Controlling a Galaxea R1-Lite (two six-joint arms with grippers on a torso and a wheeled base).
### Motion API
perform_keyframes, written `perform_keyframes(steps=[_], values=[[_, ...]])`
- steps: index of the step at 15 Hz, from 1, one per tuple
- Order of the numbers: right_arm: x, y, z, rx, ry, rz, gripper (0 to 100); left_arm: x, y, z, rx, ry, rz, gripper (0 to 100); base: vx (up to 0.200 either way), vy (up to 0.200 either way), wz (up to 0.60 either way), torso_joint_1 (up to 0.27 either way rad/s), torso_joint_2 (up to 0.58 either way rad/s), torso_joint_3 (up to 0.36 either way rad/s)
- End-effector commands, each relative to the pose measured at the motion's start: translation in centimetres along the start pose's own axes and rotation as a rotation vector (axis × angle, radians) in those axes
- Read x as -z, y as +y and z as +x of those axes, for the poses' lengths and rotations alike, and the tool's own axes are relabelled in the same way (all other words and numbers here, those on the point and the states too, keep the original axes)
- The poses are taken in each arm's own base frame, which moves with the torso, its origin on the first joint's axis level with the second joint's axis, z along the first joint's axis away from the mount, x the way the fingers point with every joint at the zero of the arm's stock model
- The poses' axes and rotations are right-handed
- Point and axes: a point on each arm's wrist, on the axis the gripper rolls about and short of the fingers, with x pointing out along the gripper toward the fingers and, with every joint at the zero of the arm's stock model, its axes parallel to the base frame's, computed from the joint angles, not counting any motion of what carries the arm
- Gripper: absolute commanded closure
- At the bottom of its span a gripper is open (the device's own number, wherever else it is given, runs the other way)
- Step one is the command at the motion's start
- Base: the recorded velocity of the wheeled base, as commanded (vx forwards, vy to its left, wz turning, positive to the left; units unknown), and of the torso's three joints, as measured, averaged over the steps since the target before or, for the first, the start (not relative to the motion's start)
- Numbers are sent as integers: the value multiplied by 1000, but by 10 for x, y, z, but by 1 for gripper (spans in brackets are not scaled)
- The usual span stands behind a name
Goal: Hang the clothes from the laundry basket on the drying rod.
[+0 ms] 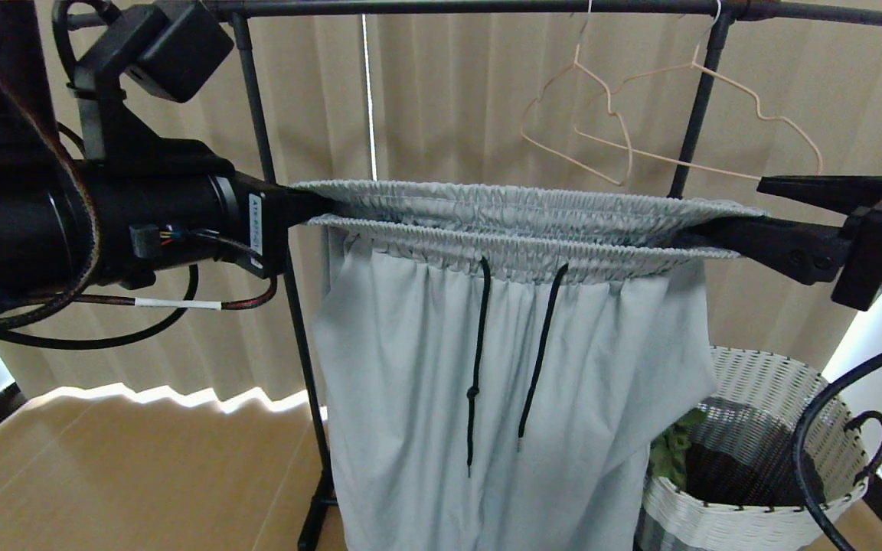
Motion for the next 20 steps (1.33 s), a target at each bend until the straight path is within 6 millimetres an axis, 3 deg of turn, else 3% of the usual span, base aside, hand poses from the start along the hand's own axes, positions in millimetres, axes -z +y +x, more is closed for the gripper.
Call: perform_keyframes(steps=[1, 6, 20], values=[[0, 3, -16, -43, -28, -3, 0, 3, 0, 5, -14, 15, 0, 100, 0, 0, 0, 0, 0, 0], [0, 4, -26, -79, -44, -6, 0, 13, 1, 10, -66, 61, 6, 100, 0, 0, 0, 0, 0, 0], [10, 5, -28, -167, -82, -21, 0, 31, 12, 19, -121, 67, 1, 100, 0, 0, 0, 0, 0, 0]])
